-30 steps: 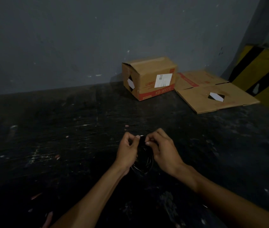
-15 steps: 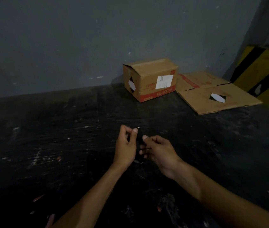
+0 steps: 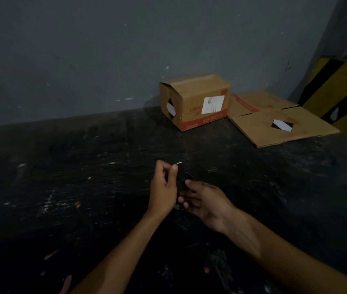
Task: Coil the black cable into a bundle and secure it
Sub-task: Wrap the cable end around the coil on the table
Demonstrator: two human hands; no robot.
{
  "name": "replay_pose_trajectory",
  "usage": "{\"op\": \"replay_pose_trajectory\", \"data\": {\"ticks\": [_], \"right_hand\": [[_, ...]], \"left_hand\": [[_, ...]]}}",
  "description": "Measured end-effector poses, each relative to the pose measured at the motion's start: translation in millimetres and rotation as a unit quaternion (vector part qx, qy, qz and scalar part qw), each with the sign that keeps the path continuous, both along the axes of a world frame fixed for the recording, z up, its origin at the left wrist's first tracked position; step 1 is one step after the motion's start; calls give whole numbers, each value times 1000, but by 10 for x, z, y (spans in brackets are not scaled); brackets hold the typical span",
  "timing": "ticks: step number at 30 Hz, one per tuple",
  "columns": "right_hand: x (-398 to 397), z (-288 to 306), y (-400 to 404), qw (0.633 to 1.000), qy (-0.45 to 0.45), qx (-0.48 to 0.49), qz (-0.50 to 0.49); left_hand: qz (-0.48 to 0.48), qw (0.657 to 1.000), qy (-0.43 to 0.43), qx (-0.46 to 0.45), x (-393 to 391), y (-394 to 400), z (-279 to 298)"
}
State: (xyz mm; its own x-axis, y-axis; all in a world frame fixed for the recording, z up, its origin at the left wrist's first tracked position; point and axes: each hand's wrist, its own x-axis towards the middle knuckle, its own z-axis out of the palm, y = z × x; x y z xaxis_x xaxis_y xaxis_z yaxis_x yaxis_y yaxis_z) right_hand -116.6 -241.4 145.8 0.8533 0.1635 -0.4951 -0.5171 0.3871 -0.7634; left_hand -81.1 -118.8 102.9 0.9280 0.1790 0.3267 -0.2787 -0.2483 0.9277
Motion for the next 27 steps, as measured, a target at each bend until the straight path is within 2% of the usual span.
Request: {"op": "replay_pose_trajectory", "data": {"ticks": [3,6,9,13,18,27], "right_hand": [[33,-8,8,1000,5,15,-18],[38,-21,7,999,-13,10,-34],[8,-64,-7,999,-16,-12,-44],[-49,-156,15,999,8,-40,-30],[-29,-225,115,995,59,-82,-13],[86,-130,174,991,116,15,-69]], "left_hand": [[-21,1000,-12,8,-17,-12,-15],[4,1000,-19,22,1,-5,-37],[36,999,8,-11,64,42,-53],[68,996,16,-49,124,73,-23],[57,997,3,-52,128,-8,26],[23,999,-28,-3,-7,-126,-86]]}}
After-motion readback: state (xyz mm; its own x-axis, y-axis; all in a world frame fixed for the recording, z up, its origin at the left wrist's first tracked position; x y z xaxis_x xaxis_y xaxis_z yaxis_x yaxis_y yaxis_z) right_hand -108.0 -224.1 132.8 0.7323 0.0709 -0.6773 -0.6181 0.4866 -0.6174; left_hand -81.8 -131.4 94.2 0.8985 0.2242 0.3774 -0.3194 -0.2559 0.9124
